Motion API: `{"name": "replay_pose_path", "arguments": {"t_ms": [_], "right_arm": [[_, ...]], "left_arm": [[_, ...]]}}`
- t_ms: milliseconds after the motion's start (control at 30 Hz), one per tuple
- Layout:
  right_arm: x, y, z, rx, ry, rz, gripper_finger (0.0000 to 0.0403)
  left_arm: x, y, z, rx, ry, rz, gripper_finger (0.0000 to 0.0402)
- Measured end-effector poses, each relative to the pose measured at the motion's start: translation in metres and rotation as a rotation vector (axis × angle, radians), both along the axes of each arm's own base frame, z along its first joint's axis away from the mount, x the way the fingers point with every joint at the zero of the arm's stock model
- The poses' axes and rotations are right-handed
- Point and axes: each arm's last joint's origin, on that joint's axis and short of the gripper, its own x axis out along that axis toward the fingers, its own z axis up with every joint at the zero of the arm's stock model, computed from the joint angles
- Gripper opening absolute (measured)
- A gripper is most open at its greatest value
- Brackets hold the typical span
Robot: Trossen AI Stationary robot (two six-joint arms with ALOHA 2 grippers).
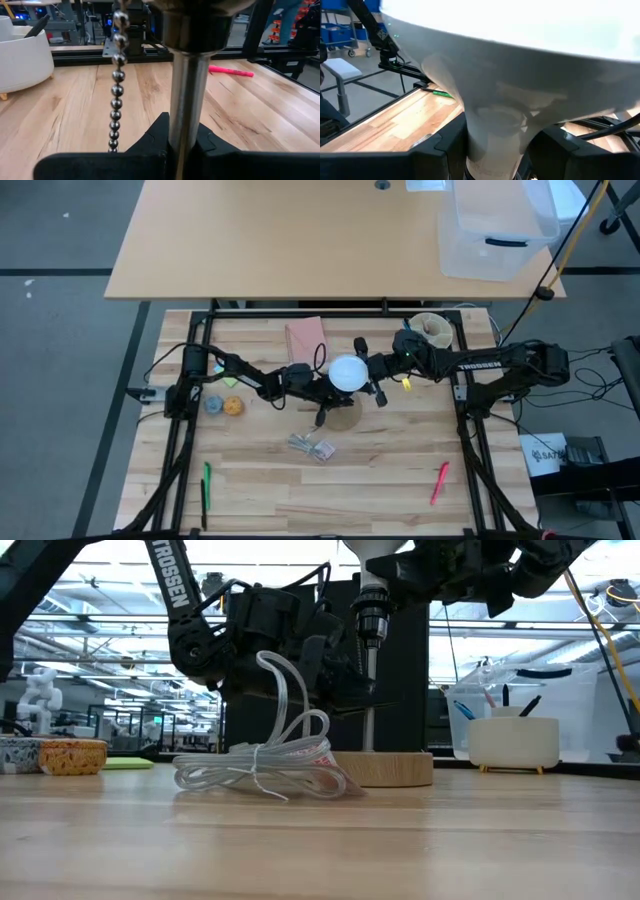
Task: Screw lightbulb
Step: Remove the lightbulb from the lamp
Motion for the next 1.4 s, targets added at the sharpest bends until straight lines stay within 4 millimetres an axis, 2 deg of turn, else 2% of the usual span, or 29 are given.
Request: {"name": "replay_pose_path", "arguments": {"t_ms": [200, 467, 633, 933, 1167, 1400], "right_arm": [[0.001, 0.002, 0.002, 0.041, -0.013, -0.009, 0.0177], [0.002, 0.006, 0.005, 0.071, -0.03, -0.037, 0.025], [-0.003, 0.009, 0.013, 0.064, -0.054, -0.049, 0.0279], [-0.019, 0.019, 0.026, 0.063, -0.018, -0.045, 0.0286], [-0.036, 0.022, 0.035, 0.037, 0.004, -0.104, 0.0286], [-0.063, 0.024, 0.051, -0.001, -0.001, -0.213, 0.0286]], "left_arm": [[0.0, 0.0, 0.0, -0.003, 0.001, -0.009, 0.0025], [-0.001, -0.001, 0.0, 0.005, -0.003, -0.016, 0.0025], [-0.001, -0.001, 0.0, 0.005, -0.003, -0.015, 0.0025], [0.0, -0.002, 0.0, 0.008, -0.002, -0.013, 0.0025], [0.0, -0.002, 0.0, 0.008, -0.002, -0.014, 0.0025], [0.0, -0.002, 0.0, 0.002, -0.002, -0.011, 0.0025]]}}
